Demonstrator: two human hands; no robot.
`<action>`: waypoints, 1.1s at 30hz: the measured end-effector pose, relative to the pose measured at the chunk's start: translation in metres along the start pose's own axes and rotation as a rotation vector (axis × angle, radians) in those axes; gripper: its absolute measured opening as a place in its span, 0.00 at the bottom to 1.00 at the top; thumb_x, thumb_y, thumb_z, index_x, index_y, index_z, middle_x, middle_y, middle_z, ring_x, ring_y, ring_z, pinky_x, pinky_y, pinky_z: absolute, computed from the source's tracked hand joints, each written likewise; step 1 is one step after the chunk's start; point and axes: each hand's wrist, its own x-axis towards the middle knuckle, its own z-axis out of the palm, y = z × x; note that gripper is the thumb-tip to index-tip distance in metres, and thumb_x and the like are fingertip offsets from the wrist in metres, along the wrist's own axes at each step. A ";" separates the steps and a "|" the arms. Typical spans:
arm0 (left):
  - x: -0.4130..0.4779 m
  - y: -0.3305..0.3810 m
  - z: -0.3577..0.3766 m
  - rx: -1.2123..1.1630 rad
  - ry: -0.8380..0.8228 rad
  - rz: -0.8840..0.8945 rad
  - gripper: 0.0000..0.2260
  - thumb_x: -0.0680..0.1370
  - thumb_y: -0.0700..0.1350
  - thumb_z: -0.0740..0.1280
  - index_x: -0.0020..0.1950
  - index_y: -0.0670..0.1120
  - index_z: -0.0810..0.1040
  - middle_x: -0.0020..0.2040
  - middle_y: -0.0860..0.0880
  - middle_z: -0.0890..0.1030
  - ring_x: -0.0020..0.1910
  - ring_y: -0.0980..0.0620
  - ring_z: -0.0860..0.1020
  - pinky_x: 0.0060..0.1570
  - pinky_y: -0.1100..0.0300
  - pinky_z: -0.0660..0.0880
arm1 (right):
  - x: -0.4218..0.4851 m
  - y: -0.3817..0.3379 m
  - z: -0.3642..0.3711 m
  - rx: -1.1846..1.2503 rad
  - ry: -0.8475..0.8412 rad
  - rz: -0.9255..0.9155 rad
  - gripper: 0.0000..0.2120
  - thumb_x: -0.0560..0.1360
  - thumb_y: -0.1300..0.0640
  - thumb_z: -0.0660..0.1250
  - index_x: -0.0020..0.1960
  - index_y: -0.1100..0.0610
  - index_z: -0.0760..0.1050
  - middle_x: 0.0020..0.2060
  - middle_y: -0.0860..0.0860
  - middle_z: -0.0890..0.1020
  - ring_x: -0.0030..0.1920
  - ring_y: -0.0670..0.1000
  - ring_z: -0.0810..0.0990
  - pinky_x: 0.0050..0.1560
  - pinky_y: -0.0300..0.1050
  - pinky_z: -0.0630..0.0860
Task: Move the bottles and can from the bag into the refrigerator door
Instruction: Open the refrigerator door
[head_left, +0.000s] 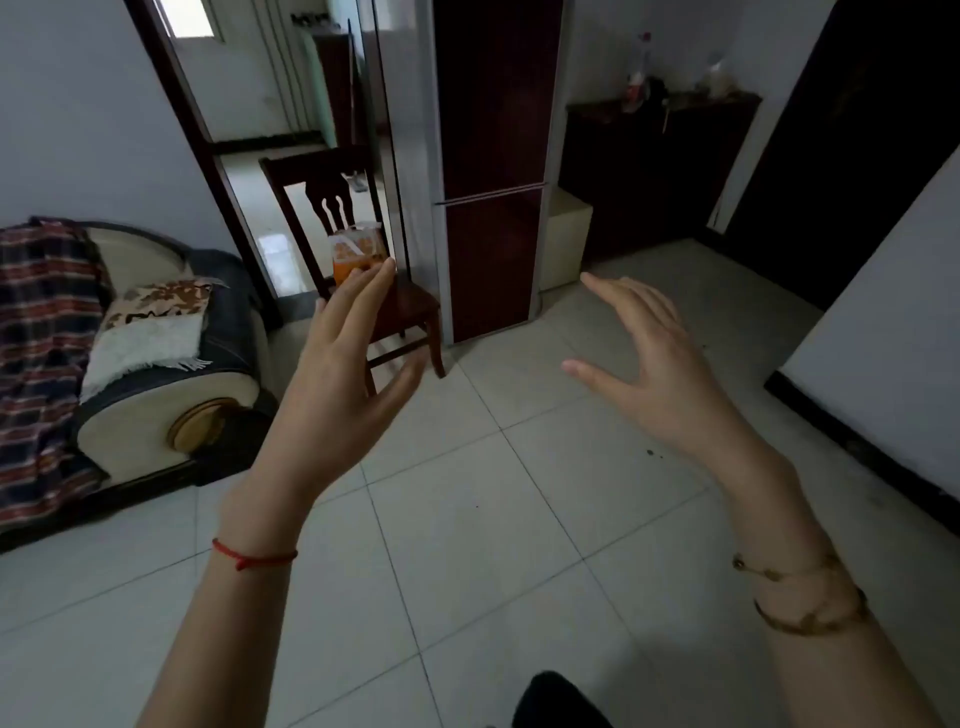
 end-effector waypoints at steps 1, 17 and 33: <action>0.007 -0.003 0.005 -0.007 0.006 -0.010 0.34 0.77 0.52 0.65 0.80 0.51 0.52 0.79 0.50 0.57 0.77 0.47 0.59 0.71 0.44 0.66 | 0.006 0.005 0.002 0.003 0.010 0.000 0.34 0.74 0.43 0.67 0.76 0.48 0.58 0.73 0.47 0.64 0.76 0.47 0.56 0.76 0.49 0.57; 0.179 -0.047 0.093 0.044 -0.006 0.023 0.34 0.77 0.52 0.65 0.80 0.48 0.54 0.78 0.48 0.58 0.78 0.46 0.58 0.73 0.44 0.64 | 0.154 0.116 0.029 0.056 -0.038 0.051 0.33 0.75 0.45 0.67 0.76 0.47 0.58 0.73 0.44 0.63 0.76 0.44 0.55 0.76 0.51 0.57; 0.335 -0.096 0.173 0.072 0.030 -0.083 0.34 0.77 0.54 0.63 0.80 0.48 0.54 0.78 0.49 0.58 0.76 0.48 0.62 0.71 0.51 0.67 | 0.339 0.232 0.058 0.096 -0.138 -0.019 0.32 0.75 0.45 0.66 0.76 0.47 0.58 0.73 0.44 0.63 0.76 0.45 0.56 0.75 0.54 0.59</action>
